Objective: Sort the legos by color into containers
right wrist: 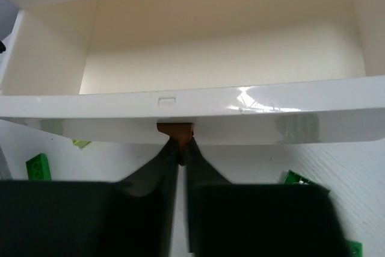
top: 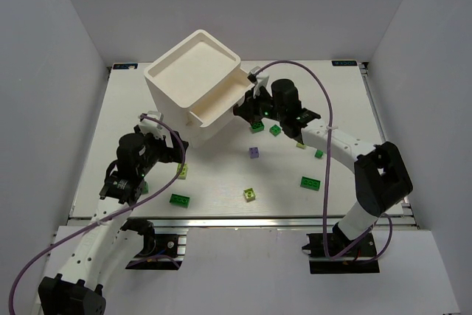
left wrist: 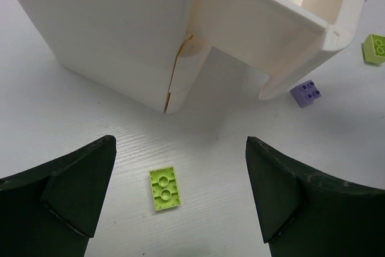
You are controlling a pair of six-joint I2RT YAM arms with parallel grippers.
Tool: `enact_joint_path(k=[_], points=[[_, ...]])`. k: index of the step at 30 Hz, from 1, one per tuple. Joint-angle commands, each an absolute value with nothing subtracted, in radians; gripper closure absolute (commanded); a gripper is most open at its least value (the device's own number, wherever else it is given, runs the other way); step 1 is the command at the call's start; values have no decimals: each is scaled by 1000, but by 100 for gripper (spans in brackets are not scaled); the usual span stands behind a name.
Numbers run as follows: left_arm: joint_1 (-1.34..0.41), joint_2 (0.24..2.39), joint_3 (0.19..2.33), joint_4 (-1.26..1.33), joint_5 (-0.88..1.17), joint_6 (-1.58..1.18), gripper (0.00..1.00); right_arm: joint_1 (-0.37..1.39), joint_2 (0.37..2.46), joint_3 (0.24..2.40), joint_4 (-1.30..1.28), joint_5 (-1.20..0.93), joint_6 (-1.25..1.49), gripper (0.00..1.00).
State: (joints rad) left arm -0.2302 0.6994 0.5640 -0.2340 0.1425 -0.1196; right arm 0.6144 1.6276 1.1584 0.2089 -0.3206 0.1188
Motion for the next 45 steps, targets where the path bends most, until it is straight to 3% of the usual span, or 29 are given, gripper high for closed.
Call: enact_joint_path(k=[1, 5, 7, 14, 23, 28, 32, 45], points=[[-227, 716, 583, -229, 155, -120, 2, 606, 1595, 1146, 189, -367, 106, 75], [-227, 761, 597, -241, 130, -153, 3, 604, 1605, 1181, 120, -413, 94, 35], [-227, 785, 615, -274, 94, -198, 5, 601, 1589, 1178, 104, -446, 78, 26], [-227, 880, 710, -417, 20, -377, 15, 581, 1473, 1103, 2, -508, -36, 11], [-227, 969, 701, -520, -38, -509, 14, 517, 1272, 1002, -261, -693, -265, 14], [-227, 1049, 674, -500, -48, -518, 13, 502, 1160, 948, -304, -775, -275, 35], [-236, 1107, 647, -445, -38, -522, 17, 495, 1105, 911, -316, -798, -278, 46], [-337, 1250, 614, -342, -90, -557, 27, 469, 1075, 877, -302, -819, -278, 45]])
